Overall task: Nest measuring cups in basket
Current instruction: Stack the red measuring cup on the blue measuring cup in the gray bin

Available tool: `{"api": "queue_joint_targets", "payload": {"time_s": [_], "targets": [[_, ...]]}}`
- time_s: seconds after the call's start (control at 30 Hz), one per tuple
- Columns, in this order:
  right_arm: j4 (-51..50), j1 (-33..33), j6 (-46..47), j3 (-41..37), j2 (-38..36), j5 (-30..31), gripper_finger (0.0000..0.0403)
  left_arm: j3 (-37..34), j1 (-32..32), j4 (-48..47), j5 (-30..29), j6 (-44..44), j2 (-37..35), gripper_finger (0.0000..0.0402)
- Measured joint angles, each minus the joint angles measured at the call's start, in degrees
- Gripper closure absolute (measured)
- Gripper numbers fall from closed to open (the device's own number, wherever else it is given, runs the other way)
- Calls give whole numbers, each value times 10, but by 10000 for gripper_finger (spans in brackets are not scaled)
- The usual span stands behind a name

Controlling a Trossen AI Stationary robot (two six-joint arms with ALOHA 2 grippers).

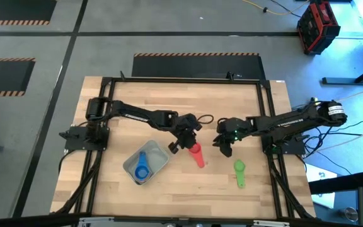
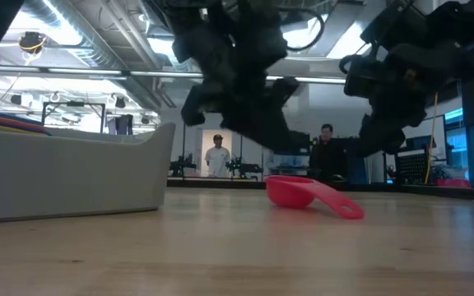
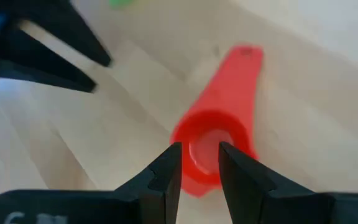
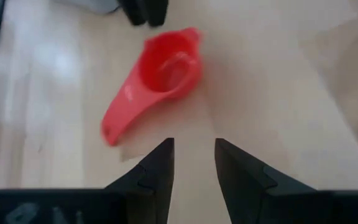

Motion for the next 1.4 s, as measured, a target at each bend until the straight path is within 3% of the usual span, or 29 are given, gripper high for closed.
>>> {"api": "queue_joint_targets", "payload": {"time_s": [0.1,0.33,1.0,1.4], "targets": [[17,0,11,-5,3,28,282,1,0,-9,-21,28,10,303],[44,0,9,-5,9,29,282,0,0,-59,-31,90,20,303],[60,0,10,-5,38,29,282,0,-13,-49,-63,257,28,303],[69,0,11,-5,38,29,282,2,-27,-27,-64,281,55,303]]}}
